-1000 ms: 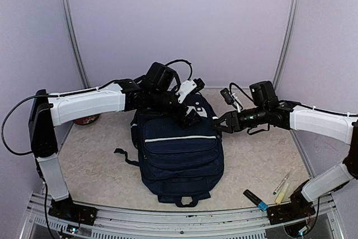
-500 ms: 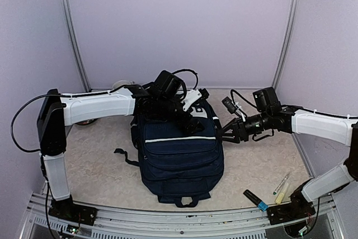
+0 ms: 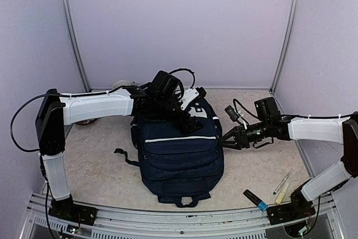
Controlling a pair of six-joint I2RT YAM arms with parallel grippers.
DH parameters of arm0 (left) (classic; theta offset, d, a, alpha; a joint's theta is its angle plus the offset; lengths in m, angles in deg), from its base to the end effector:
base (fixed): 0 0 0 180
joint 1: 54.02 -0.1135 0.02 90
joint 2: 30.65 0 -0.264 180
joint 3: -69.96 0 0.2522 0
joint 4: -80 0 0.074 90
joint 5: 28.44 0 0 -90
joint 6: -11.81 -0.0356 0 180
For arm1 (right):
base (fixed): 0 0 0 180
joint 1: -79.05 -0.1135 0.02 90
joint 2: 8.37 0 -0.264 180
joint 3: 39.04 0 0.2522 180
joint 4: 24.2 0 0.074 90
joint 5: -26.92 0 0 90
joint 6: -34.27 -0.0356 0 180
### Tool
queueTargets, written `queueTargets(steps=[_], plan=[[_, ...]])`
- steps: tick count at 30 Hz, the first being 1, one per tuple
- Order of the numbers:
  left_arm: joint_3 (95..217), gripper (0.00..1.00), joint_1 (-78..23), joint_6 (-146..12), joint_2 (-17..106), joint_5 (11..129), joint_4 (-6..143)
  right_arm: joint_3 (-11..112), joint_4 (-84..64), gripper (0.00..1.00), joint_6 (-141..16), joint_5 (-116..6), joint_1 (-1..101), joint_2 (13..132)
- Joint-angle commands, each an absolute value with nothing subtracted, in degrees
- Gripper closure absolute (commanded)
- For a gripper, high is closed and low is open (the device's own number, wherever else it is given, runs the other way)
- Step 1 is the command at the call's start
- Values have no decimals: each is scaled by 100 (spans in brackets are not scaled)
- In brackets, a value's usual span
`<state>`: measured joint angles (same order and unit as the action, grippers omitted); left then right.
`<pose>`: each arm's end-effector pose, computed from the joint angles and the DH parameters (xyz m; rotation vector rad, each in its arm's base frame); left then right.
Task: Pack the student bag
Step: Pick up the student bag from the upper front pocket, then unzip the upper front pocket of the student bag.
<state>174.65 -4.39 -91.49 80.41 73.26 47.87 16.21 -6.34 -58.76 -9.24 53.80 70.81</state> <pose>0.2864 -0.3481 0.2641 1.2895 1.8907 -0.5663 0.2336 0.1419 0.2072 -0.9200 2.0751 1.3318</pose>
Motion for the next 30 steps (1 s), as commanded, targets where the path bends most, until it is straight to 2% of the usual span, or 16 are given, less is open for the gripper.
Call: queueTargets(steps=[1,5,11,18,30], plan=[[17268,1,-489,-9219,7882,7028,4614,1792,-884,64,-5898,-1037,5392,7476],[17262,1,-471,-9265,7859,7047,4619,1955,-867,63,-5758,-1133,5392,7622],[17253,1,-445,-9274,7868,6987,4639,2012,-964,74,-5704,-778,5211,7810],[17249,1,-440,-9274,7884,6913,4672,1700,-834,100,-5796,-994,4977,7285],[17542,1,-634,-8774,8050,6831,4873,1174,-19,100,-6631,-2824,3478,5706]])
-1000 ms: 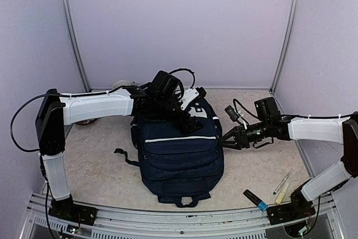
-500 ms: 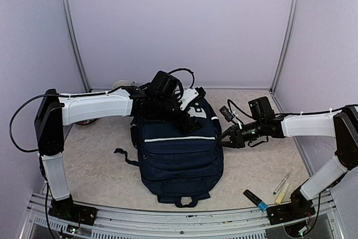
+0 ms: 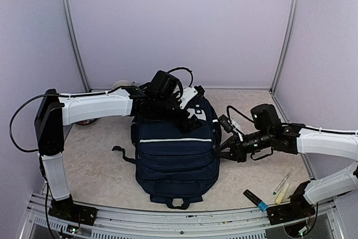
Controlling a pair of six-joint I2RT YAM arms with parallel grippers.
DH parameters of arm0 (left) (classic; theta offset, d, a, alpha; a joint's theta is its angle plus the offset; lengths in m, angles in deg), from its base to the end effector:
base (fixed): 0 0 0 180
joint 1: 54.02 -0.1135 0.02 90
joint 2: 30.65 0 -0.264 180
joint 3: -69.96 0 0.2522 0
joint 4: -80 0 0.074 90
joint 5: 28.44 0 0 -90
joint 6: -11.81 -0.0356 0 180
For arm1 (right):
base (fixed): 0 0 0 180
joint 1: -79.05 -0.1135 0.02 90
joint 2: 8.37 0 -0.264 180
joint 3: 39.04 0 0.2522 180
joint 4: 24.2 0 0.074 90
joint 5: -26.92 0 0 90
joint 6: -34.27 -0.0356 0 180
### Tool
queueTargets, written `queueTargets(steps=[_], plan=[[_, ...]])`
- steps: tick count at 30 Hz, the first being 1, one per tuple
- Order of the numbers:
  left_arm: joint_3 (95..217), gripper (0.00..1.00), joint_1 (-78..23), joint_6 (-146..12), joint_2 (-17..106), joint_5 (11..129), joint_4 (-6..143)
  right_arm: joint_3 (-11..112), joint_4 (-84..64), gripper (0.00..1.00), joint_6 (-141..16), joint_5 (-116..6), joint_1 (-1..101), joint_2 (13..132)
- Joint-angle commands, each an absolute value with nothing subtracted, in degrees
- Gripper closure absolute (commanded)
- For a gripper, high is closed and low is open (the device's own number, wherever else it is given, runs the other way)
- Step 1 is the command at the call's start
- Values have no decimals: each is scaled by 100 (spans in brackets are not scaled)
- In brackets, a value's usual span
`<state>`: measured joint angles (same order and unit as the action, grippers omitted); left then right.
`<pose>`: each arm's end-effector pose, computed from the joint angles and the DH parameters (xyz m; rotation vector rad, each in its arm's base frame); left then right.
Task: Pack the student bag
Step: Unzip the upper front pocket of the student bag, then rotate the student bag at the center of the board.
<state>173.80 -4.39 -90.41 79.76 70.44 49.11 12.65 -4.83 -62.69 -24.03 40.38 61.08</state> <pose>0.2868 -0.3458 0.2657 1.2391 1.8994 -0.5254 0.1800 0.1728 0.2224 -1.0067 2.0775 1.1814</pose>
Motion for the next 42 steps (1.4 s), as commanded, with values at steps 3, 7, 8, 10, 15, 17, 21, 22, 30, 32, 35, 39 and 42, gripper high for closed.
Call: queueTargets(steps=[3,7,8,10,15,17,21,22,30,32,35,39,42], plan=[[17624,1,-734,-8550,8120,6828,4890,1181,116,100,-6938,-2946,2996,5596],[17627,1,-863,-8328,8099,6934,4948,1222,-388,100,-7396,-3155,2476,5925],[17689,1,-938,-8271,8090,6988,4913,1231,-588,100,-7534,-3164,2449,6052],[17936,1,-1186,-8093,8134,7021,4698,1233,-958,100,-7727,-3313,2445,6184],[18779,1,-1986,-7846,8579,7133,3974,1428,-703,100,-7851,-4180,2473,6240],[18865,1,-2234,-7859,8755,6904,3936,1462,-554,100,-7921,-4323,2479,6251],[19102,1,-2753,-7767,9232,7097,3971,1372,-670,100,-8164,-4476,2475,6192],[19212,1,-2816,-7732,9377,7164,3938,1363,-740,100,-8341,-4540,2468,6186],[18958,1,-2737,-7954,9667,7682,4170,1295,-1885,80,-8748,-4414,2469,6618],[18790,1,-2716,-8019,9616,8059,4309,1327,-1898,80,-8759,-4419,2453,6724],[18602,1,-2732,-7922,9566,8337,4519,1326,-1861,82,-8807,-4417,2440,6790],[18401,10,-2766,-7777,9504,8643,4687,1245,-1766,100,-8950,-4527,2346,6693],[18236,42,-2799,-7673,9431,8796,4750,1166,-1745,100,-9162,-4608,2264,6507]])
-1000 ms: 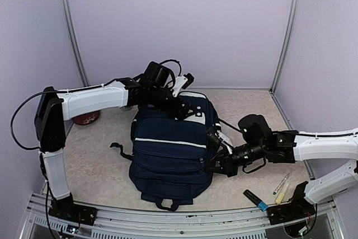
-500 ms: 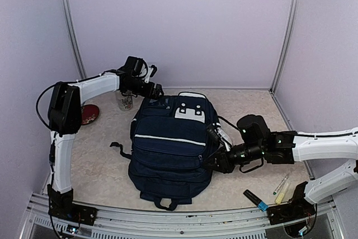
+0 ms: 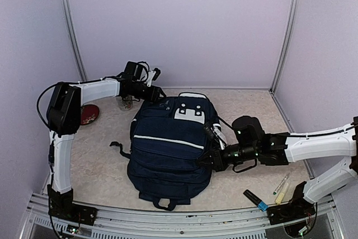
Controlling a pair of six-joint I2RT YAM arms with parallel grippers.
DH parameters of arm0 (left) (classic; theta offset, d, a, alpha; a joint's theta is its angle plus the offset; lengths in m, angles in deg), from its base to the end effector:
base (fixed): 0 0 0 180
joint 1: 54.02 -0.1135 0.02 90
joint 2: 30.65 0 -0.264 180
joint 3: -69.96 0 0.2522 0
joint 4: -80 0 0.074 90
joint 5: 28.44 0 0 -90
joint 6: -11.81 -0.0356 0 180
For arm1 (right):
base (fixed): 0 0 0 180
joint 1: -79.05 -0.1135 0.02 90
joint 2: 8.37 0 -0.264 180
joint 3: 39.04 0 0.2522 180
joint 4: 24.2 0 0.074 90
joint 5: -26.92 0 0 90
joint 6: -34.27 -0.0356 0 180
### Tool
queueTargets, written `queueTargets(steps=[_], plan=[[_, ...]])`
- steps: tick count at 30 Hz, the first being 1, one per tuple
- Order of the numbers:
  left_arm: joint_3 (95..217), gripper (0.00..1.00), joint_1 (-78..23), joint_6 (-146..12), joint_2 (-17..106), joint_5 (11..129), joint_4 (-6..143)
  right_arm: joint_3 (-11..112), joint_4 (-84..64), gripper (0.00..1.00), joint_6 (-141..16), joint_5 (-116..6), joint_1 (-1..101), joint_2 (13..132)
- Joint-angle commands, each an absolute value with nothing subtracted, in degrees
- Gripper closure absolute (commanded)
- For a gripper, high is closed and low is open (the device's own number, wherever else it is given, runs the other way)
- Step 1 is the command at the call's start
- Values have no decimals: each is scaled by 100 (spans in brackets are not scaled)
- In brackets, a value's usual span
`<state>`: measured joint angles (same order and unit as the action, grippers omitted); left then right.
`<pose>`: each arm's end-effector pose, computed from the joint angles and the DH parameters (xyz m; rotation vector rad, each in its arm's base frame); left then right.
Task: Pack the student bag
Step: Rotate the student bag at the center of the board.
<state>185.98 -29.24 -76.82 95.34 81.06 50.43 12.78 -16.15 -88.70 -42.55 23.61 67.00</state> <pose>0.4549 -0.2231 0.2150 0.6440 2.1975 -0.6253 0.1462 0.2343 0.2119 -0.6930 2.2645 1.2240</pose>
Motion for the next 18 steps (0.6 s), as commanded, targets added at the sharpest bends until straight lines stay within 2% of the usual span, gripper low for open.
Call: queueTargets(steps=[1,5,6,7,12,16,17,18], plan=[[18108,54,-2813,-7582,9374,8829,4837,1149,-1641,100,-9350,-4822,2279,6406],[17306,91,-2932,-7128,8890,8975,5359,1041,-1358,100,-9549,-5333,2952,5823],[17044,98,-2954,-7021,8730,8983,5513,1020,-1323,100,-9498,-5327,3200,5708],[16767,100,-2958,-6939,8533,8960,5663,1033,-1313,100,-9363,-5264,3493,5627],[15140,100,-2835,-6513,7338,8594,6192,1429,-1234,100,-8303,-4783,4693,5930],[14116,100,-2287,-6406,6130,7946,6192,2251,-735,100,-7100,-4653,4932,6466],[13955,96,-2086,-6434,5901,7738,6111,2520,-601,100,-6890,-4680,4934,6571],[13836,84,-1880,-6500,5688,7522,6002,2708,-468,100,-6712,-4707,4934,6645]])
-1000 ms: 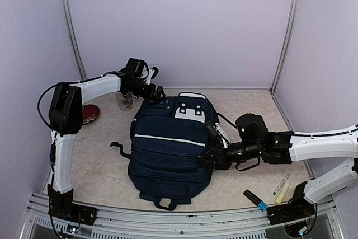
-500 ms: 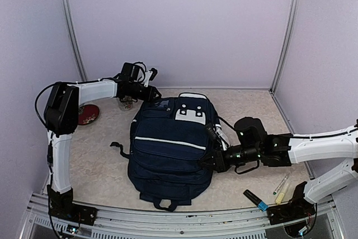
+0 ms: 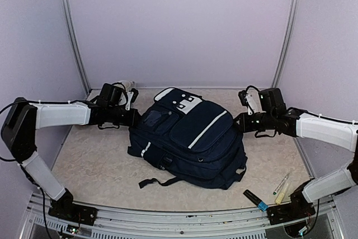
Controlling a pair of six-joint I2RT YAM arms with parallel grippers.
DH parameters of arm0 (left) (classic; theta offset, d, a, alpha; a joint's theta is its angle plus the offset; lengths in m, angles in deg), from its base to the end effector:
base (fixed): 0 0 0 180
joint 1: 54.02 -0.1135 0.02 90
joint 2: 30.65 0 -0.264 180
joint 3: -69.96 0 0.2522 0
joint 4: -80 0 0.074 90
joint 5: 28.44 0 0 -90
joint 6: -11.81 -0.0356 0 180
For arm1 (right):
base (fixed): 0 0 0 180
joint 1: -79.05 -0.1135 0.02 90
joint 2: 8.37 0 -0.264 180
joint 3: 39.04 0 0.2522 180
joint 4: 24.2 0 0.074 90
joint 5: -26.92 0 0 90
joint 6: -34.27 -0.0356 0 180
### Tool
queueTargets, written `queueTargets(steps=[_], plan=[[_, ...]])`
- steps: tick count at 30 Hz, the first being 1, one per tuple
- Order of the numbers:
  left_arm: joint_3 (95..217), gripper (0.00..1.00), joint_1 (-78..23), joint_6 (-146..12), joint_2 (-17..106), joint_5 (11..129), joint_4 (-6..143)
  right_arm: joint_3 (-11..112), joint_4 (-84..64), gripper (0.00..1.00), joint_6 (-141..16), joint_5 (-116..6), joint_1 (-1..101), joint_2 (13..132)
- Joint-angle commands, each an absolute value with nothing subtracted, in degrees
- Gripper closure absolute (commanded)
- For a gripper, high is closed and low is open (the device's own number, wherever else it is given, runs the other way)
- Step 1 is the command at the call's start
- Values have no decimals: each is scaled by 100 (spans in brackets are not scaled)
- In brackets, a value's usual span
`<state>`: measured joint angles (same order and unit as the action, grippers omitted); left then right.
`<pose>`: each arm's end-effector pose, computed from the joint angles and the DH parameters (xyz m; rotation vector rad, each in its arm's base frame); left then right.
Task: Pack the student bag
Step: Rotate the student bag at the center of the board, then hold the upper front pocket of the student bag.
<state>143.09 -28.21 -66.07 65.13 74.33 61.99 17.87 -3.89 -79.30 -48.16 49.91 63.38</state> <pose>0.3223 -0.1646 0.2082 0.3964 2.2978 -0.5941 0.2311 0.1394 0.2372 -0.2645 2.2607 0.7896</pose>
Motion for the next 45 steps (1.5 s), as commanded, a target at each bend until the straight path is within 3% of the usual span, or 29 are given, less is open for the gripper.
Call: queueTargets(steps=[1,3,9,16,19,26,36,38,40,44,45], plan=[[13762,69,-1667,-6601,5513,7288,5850,2865,-353,100,-6549,-4742,4934,6699],[13748,40,-1193,-6883,5181,6708,5472,3208,-162,100,-6206,-4671,4935,6774],[14225,2,399,-8339,4201,5353,4684,4016,484,100,-5045,-4294,4890,7024],[14142,1,843,-10252,3435,7714,5434,4280,592,100,-4038,-4421,4653,7203],[14297,1,602,-10324,3688,7735,5863,4364,634,100,-3407,-4589,4263,7161],[15874,1,-1199,-10308,5742,8785,5560,4512,461,100,-2633,-4533,3762,7052],[18542,2,-1222,-11974,8213,10868,3004,4619,489,100,-2401,-4537,3607,7144],[18807,6,-1202,-12071,8498,10970,2562,4633,477,100,-2407,-4613,3607,7144],[18949,22,-1200,-12147,8673,11085,2227,4663,476,100,-2453,-4701,3607,7144],[18902,88,-1220,-12109,8649,11218,2263,4747,580,100,-2543,-4874,3607,7144],[18835,100,-1241,-12020,8552,11200,2408,4752,641,100,-2582,-4930,3607,7129]])
